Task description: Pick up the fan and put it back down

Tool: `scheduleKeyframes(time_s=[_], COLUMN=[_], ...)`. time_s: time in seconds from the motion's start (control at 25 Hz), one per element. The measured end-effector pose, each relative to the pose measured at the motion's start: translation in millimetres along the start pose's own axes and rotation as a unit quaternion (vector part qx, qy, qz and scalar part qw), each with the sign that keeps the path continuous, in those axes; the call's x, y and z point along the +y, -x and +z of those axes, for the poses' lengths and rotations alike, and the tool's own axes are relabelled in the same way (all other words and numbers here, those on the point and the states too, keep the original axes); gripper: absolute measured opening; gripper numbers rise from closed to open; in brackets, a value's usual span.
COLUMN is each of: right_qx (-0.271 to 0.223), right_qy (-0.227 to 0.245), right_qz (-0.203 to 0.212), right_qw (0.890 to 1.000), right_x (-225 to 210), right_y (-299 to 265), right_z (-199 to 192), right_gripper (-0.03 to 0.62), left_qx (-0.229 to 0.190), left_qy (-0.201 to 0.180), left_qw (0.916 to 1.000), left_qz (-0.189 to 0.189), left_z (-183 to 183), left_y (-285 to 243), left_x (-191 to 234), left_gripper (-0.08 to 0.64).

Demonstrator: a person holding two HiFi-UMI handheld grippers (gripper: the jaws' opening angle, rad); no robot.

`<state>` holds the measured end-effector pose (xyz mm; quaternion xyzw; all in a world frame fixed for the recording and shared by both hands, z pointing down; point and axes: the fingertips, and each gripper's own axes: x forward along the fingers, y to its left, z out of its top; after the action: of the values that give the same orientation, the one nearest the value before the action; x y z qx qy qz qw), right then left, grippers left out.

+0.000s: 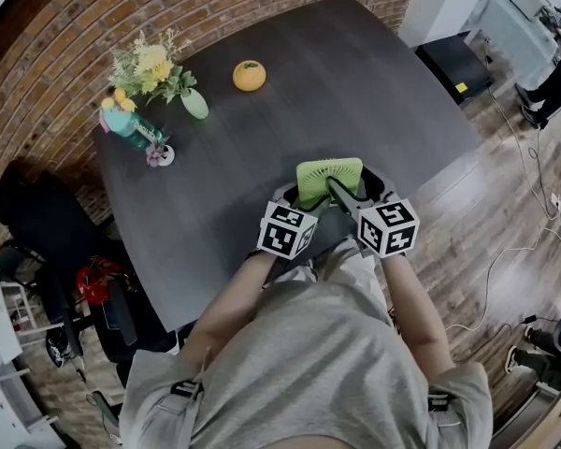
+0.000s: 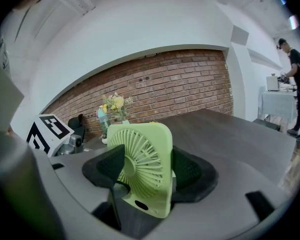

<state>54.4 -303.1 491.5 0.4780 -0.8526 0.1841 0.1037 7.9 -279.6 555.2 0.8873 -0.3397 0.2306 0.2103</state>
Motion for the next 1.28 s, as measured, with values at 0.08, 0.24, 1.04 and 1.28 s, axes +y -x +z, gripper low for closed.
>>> scheduleKeyframes(time_s=[0.08, 0.24, 1.04, 1.28], right_qx=[0.000, 0.001, 0.003, 0.005], right_qy=[0.001, 0.001, 0.008, 0.008], right_qz=[0.000, 0.003, 0.029, 0.036], right_qw=[1.000, 1.000, 1.000, 0.999], right_x=[-8, -24, -116, -141], right_y=[-1, -3, -49, -69], right_z=[4, 8, 43, 51], right_gripper=[0.296, 0.296, 0.296, 0.296], left_qx=[-0.001, 0.001, -0.001, 0.000], left_qy=[0.002, 0.003, 0.006, 0.007], left_qw=[1.0000, 1.0000, 0.9993, 0.9990], left_qz=[0.000, 0.005, 0.036, 0.043], left_z=[6, 15, 76, 92], left_y=[-7, -21, -107, -133], left_x=[-1, -2, 23, 37], left_gripper=[0.256, 0.256, 0.256, 0.256])
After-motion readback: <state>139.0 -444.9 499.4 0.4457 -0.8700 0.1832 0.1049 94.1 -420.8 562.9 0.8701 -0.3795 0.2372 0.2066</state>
